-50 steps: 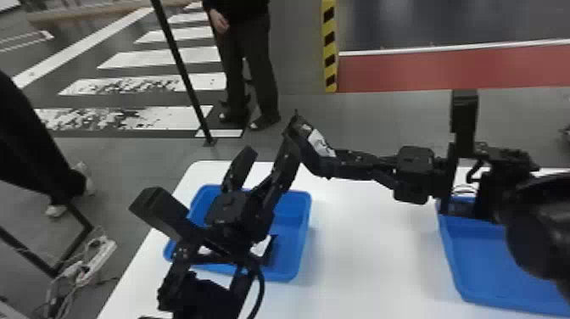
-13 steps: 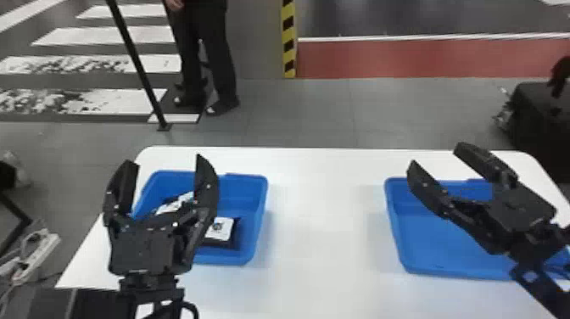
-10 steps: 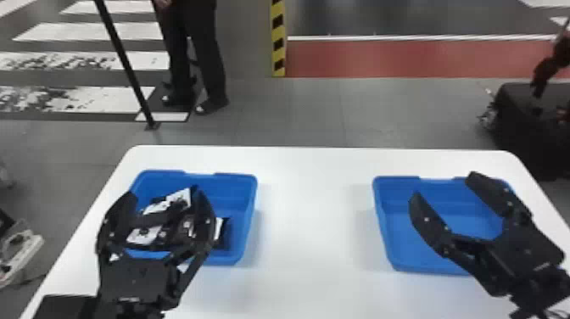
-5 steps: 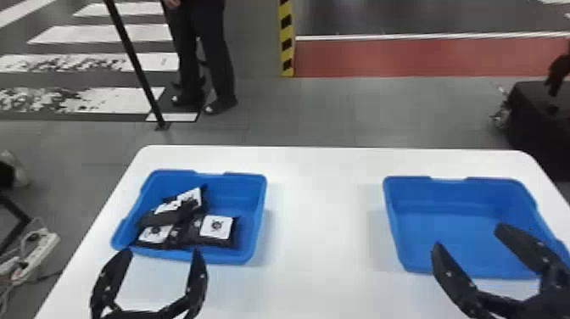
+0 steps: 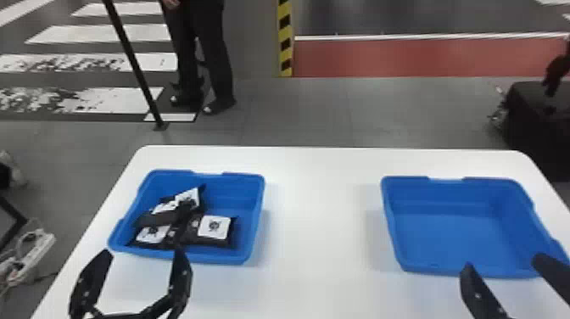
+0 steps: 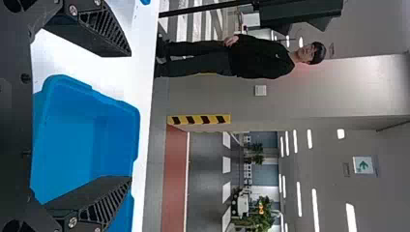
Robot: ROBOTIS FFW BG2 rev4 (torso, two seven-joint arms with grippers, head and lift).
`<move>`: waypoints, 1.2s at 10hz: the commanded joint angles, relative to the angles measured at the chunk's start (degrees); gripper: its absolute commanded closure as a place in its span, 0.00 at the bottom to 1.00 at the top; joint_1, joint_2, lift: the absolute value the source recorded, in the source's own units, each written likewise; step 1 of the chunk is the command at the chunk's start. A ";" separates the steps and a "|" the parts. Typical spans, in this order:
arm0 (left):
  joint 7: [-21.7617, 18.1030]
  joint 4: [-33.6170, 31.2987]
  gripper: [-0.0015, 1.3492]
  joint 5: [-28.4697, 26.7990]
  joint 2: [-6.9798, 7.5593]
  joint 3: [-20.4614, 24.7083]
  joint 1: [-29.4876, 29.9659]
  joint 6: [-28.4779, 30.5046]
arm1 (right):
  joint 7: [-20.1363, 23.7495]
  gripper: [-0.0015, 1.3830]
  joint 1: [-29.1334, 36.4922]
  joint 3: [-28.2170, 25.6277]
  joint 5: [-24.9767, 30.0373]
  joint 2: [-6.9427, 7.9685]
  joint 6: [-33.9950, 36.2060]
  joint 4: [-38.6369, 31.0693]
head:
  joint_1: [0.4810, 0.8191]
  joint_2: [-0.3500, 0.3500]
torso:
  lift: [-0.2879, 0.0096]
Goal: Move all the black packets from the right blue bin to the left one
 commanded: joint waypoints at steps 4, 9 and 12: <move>0.00 0.00 0.07 2.83 -0.15 -4.98 -1.61 0.68 | 0.12 0.09 -0.69 0.07 -0.65 0.07 -0.88 1.62 | 0.63 0.57 | 0.60; 0.00 0.00 0.08 2.39 -0.15 -4.19 -1.61 0.68 | 0.82 0.09 -1.68 0.07 -0.92 -0.11 -0.88 2.74 | 0.63 0.54 | 0.60; -0.09 0.14 0.08 2.30 -0.15 -4.28 -1.61 0.68 | 0.99 0.09 -1.82 0.07 -0.39 -0.11 -0.88 2.74 | 0.63 0.54 | 0.60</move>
